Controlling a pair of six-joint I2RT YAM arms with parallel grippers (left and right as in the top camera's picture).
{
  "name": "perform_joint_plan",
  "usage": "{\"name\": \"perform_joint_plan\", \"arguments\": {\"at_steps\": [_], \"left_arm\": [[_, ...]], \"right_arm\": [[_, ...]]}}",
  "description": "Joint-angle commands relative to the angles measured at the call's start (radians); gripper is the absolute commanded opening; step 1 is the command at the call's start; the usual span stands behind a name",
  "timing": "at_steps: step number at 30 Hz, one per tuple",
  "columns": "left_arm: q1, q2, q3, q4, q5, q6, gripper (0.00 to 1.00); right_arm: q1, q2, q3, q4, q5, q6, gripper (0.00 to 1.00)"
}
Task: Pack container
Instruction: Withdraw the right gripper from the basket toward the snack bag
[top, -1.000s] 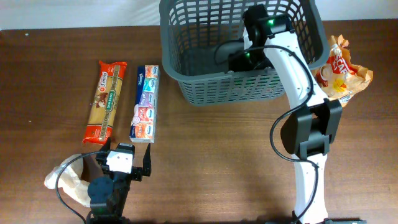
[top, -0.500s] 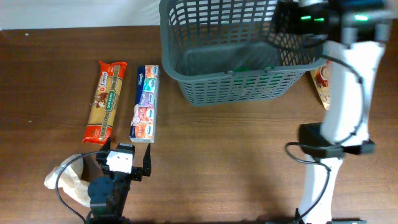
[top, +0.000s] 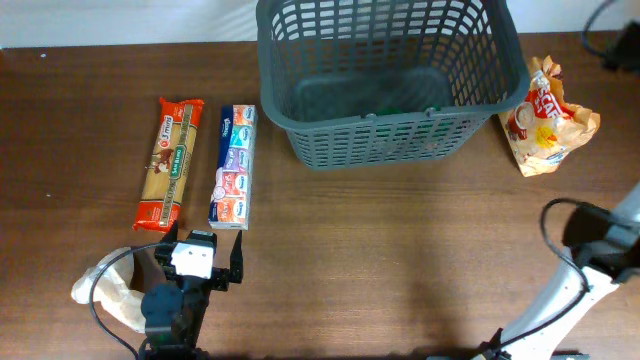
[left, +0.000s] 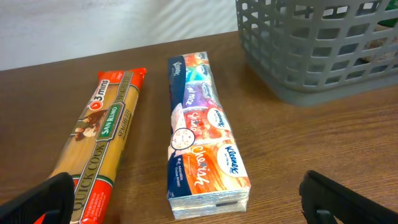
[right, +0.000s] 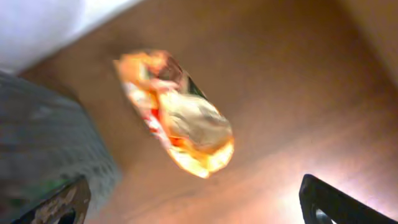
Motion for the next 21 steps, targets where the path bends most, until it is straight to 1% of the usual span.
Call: {"name": "perform_joint_plan", "arguments": {"at_steps": [1,4,8,9,11,12,18,21], "left_arm": [[0.005,0.003,-0.008,0.0,-0.004,0.003,0.99],[0.005,0.003,-0.008,0.0,-0.008,0.003,0.99],[0.005,0.003,-0.008,0.0,-0.007,0.002,0.99],[0.005,0.003,-0.008,0.0,-0.008,0.002,0.99],[0.005,0.003,-0.008,0.0,-0.008,0.002,0.99],[0.005,0.003,-0.008,0.0,-0.008,0.002,0.99],[0.005,0.003,-0.008,0.0,-0.008,0.002,0.99],[0.005,0.003,-0.008,0.0,-0.007,0.002,0.99]], "right_arm": [[-0.048,-0.002,-0.117,0.043,-0.08,-0.043,0.99],[-0.076,-0.002,-0.203,0.073,-0.077,-0.038,0.99],[-0.081,-0.002,-0.263,0.087,-0.077,-0.043,0.99],[-0.075,-0.002,-0.274,0.104,-0.077,-0.087,0.99],[-0.053,-0.002,-0.282,0.126,-0.076,-0.245,0.99],[-0.043,-0.001,-0.282,0.132,-0.067,-0.292,0.99],[-0.009,-0.001,-0.282,0.257,-0.015,-0.31,0.99],[-0.002,0.004,-0.285,0.273,-0.04,-0.39,0.99]]}}
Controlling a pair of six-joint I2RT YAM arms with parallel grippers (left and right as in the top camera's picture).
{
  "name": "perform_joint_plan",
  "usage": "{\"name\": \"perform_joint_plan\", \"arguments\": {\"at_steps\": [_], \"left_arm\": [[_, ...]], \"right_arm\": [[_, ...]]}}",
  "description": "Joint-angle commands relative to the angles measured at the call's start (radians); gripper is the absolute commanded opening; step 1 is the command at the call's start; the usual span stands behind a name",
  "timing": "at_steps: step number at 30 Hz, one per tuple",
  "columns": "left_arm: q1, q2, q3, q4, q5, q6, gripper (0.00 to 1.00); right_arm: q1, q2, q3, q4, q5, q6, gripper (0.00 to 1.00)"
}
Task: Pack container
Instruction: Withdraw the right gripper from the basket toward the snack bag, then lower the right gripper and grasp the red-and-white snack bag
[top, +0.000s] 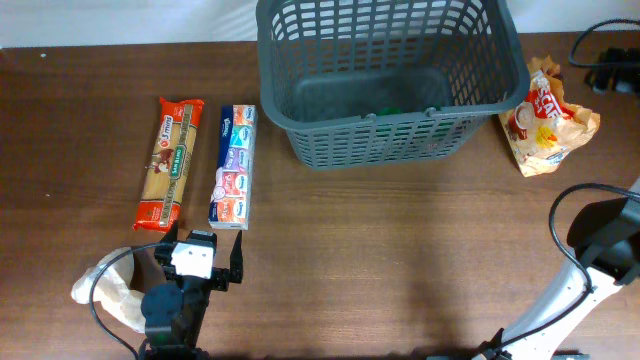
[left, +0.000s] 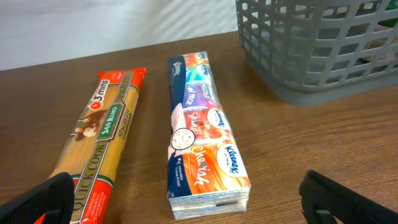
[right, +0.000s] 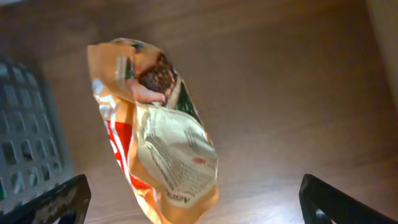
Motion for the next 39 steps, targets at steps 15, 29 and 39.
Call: {"name": "perform_joint_plan", "arguments": {"at_steps": [15,29,39], "left_arm": [[0.005,0.003,-0.008,-0.001,-0.008,0.002,0.99],[0.005,0.003,-0.008,0.0,-0.008,0.002,0.99],[0.005,0.003,-0.008,0.0,-0.007,0.002,0.99]], "right_arm": [[0.08,0.173,-0.003,-0.019,-0.05,-0.166,0.99],[0.097,0.279,-0.01,-0.051,-0.081,-0.196,0.99],[0.103,0.296,-0.143,-0.046,-0.037,-0.199,0.99]]}}
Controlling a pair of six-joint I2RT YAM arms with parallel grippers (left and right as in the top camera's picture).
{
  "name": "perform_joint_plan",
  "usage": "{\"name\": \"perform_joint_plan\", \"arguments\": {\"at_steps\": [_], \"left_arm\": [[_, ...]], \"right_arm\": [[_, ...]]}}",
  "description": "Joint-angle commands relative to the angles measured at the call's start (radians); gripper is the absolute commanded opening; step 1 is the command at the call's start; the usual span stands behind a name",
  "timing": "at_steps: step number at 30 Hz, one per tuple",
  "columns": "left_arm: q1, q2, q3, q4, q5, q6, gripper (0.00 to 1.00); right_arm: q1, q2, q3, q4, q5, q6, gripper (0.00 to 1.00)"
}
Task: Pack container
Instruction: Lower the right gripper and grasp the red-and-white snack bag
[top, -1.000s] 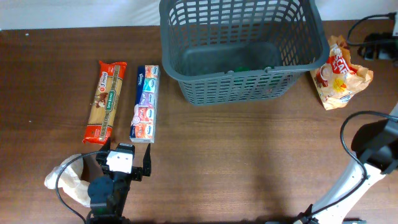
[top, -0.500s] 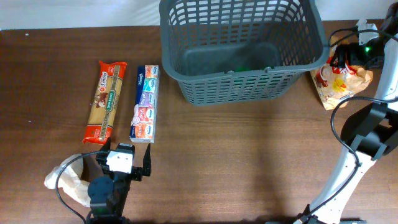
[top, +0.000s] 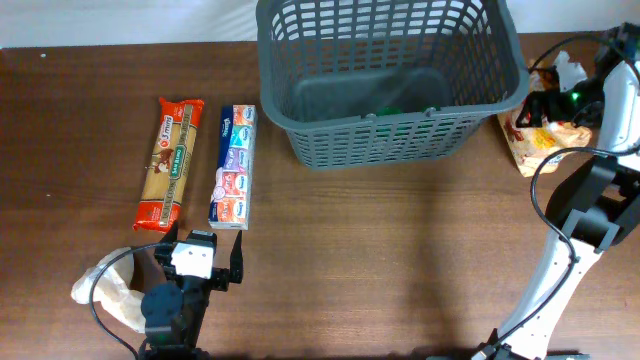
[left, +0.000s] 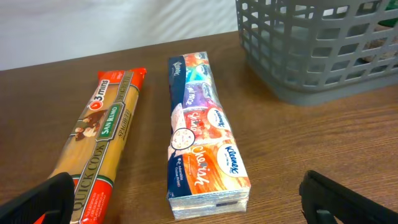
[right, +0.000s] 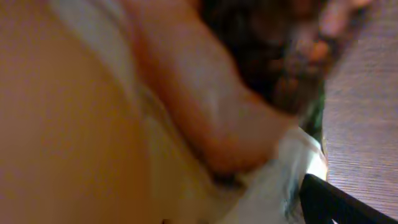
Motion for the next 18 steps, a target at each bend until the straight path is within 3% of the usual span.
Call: {"name": "perform_joint_plan", "arguments": {"at_steps": [1,6,7,10,12,18], "left_arm": [[0.005,0.003,-0.008,-0.001,-0.007,0.002,0.99],[0.005,0.003,-0.008,-0.001,-0.007,0.002,0.99],[0.005,0.003,-0.008,-0.001,-0.007,0.002,0.99],[0.005,0.003,-0.008,-0.001,-0.007,0.002,0.99],[0.005,0.003,-0.008,-0.001,-0.007,0.002,0.99],[0.005,0.003,-0.008,-0.001,-0.007,0.002,0.99]], "right_arm": [[0.013,0.026,-0.064,-0.001,0.017,-0.013,0.99],[0.014,0.026,-0.113,0.015,0.016,-0.009,0.99],[0.014,0.026,-0.113,0.015,0.016,-0.01,0.88],[0.013,0.026,-0.113,0.021,0.035,0.018,0.33],[0.011,0.026,-0.113,0.021,0.063,0.048,0.05],[0.011,0.026,-0.113,0.026,0.074,0.134,0.04]]}}
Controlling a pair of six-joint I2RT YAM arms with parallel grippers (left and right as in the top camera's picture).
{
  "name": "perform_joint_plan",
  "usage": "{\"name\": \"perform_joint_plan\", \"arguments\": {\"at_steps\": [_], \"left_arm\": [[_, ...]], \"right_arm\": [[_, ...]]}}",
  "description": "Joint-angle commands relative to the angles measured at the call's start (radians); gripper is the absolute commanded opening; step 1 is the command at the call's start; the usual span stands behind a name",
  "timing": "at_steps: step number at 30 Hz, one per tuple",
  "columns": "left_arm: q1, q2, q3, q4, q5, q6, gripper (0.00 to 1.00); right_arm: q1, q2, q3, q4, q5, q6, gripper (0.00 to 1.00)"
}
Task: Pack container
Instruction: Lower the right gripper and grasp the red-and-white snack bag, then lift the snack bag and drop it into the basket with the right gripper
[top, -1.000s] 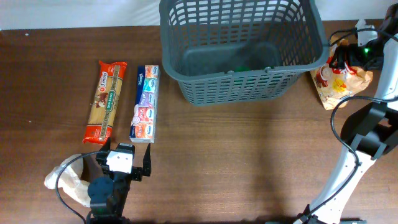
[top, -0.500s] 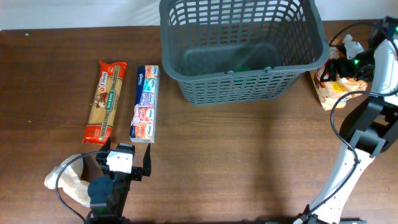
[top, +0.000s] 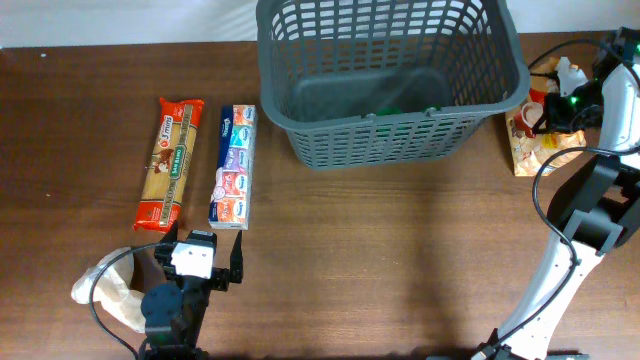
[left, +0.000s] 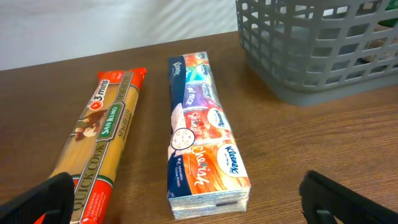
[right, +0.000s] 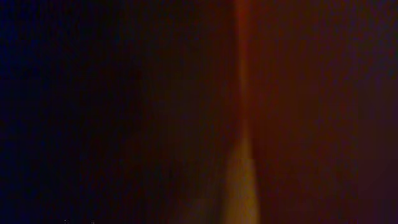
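The grey mesh basket (top: 390, 125) stands at the back of the table, with something green (top: 388, 108) on its floor. To its right lies an orange snack bag (top: 527, 135), and my right gripper (top: 556, 108) is pressed down onto it. The right wrist view is dark and shows no fingers. A pasta packet (top: 170, 163) and a tissue pack (top: 233, 167) lie side by side at the left. My left gripper (top: 200, 262) stands open just in front of the tissue pack (left: 202, 146), with nothing between its fingers (left: 339, 199).
A crumpled pale bag (top: 105, 285) lies at the front left beside my left arm. The right arm's cable loops over the table's right side (top: 545, 215). The basket wall (left: 317, 50) rises at the right of the left wrist view.
My right gripper has sunk further onto the snack bag, and its wrist view has gone from a blurred close-up of the bag to near black. The left arm has not moved.
My right gripper hung open well in front of the snack bag, looking at it from afar. Then it was higher with the bag full in view. Later it was right over the bag, and now it presses into it. The left arm stayed still throughout.
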Motion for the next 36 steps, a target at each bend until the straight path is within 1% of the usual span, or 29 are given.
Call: {"name": "perform_joint_plan", "arguments": {"at_steps": [1,5,7,9,13,16,19,21,26,27,32,36], "left_arm": [[0.005,0.003,-0.008,0.0,-0.007,0.002,0.99],[0.005,0.003,-0.008,0.0,-0.007,0.002,0.99],[0.005,0.003,-0.008,0.0,-0.007,0.002,0.99],[0.005,0.003,-0.008,0.0,-0.007,0.002,0.99],[0.005,0.003,-0.008,0.0,-0.007,0.002,0.99],[0.005,0.003,-0.008,0.0,-0.008,0.002,0.99],[0.005,0.003,-0.008,0.0,-0.007,0.002,0.99],[0.005,0.003,-0.008,0.0,-0.007,0.003,0.99],[0.005,0.003,-0.008,0.0,-0.008,0.003,0.99],[0.005,0.003,-0.008,0.0,-0.008,0.002,0.99],[0.005,0.003,-0.008,0.0,-0.008,0.003,0.99],[0.005,0.003,-0.008,0.0,-0.007,0.002,0.99]], "right_arm": [[0.012,0.056,-0.039,-0.01,0.011,0.085,0.04],[0.012,0.055,-0.027,-0.012,-0.035,0.105,0.04],[0.012,0.054,-0.01,-0.011,-0.039,0.152,0.04],[0.012,0.054,0.025,-0.016,-0.056,0.193,0.04],[0.007,0.054,0.125,-0.042,-0.15,0.196,0.04],[-0.005,0.054,0.235,-0.069,-0.227,0.2,0.04],[-0.027,0.054,0.369,-0.106,-0.245,0.256,0.04],[-0.051,0.054,0.488,-0.145,-0.263,0.283,0.04],[-0.107,0.052,0.737,-0.239,-0.295,0.314,0.04],[-0.114,0.048,0.76,-0.25,-0.296,0.32,0.04],[-0.138,-0.05,0.756,-0.274,-0.295,0.334,0.04],[-0.13,-0.126,0.756,-0.255,-0.295,0.334,0.04]]}}
